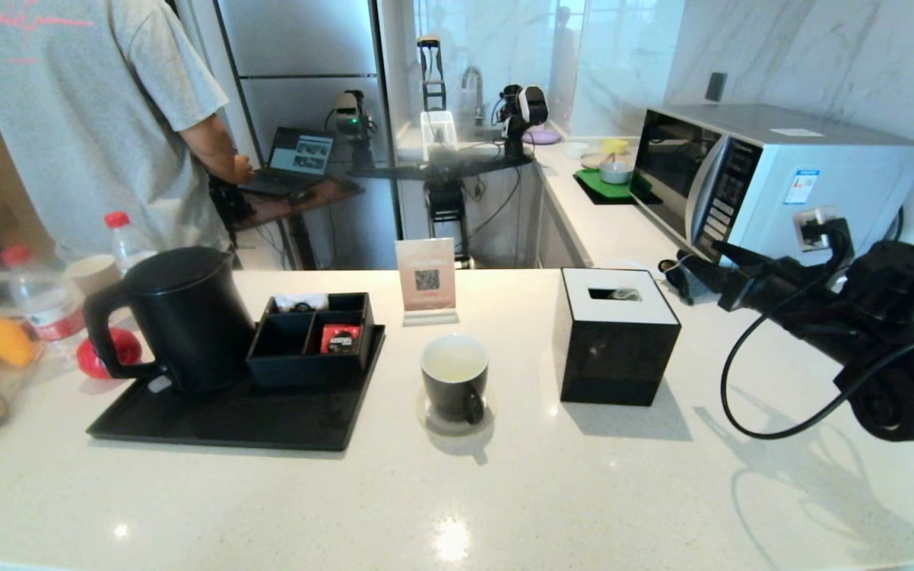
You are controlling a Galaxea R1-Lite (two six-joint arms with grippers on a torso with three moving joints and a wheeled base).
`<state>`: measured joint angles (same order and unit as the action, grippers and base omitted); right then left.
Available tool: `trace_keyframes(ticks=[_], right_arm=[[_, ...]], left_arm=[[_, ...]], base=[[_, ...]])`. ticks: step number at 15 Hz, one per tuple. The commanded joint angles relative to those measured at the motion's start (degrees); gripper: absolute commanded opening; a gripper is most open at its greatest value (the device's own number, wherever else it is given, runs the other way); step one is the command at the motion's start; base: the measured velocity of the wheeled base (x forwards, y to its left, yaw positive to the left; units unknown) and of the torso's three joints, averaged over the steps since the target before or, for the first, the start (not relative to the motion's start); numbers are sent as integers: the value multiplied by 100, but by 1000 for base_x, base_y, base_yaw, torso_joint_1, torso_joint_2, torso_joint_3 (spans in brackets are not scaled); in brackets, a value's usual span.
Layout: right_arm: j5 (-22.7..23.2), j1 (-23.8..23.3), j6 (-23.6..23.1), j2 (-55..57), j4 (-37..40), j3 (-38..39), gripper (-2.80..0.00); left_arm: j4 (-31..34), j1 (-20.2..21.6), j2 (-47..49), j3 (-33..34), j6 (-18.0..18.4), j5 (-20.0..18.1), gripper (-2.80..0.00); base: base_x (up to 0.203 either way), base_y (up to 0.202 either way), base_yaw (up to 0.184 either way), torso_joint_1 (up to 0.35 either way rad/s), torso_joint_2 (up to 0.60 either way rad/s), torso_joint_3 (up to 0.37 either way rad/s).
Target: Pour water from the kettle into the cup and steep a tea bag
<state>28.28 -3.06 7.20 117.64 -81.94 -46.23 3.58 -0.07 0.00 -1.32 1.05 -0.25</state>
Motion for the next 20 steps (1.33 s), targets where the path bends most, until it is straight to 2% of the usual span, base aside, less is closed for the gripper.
trace_keyframes(ticks=[1, 9, 20], right_arm=[[27, -142, -82, 13, -108, 204, 0], [184, -125, -1359, 484, -738, 1464, 0], [160, -144, -1476, 514, -771, 1951, 0]], left_arm=[[2, -1, 0, 0, 1, -1, -280], [2, -1, 0, 0, 1, -1, -280], [2, -1, 0, 0, 1, -1, -280]], base=[[0, 0, 0, 0, 0, 0], [0, 0, 0, 0, 0, 0], [0, 0, 0, 0, 0, 0]])
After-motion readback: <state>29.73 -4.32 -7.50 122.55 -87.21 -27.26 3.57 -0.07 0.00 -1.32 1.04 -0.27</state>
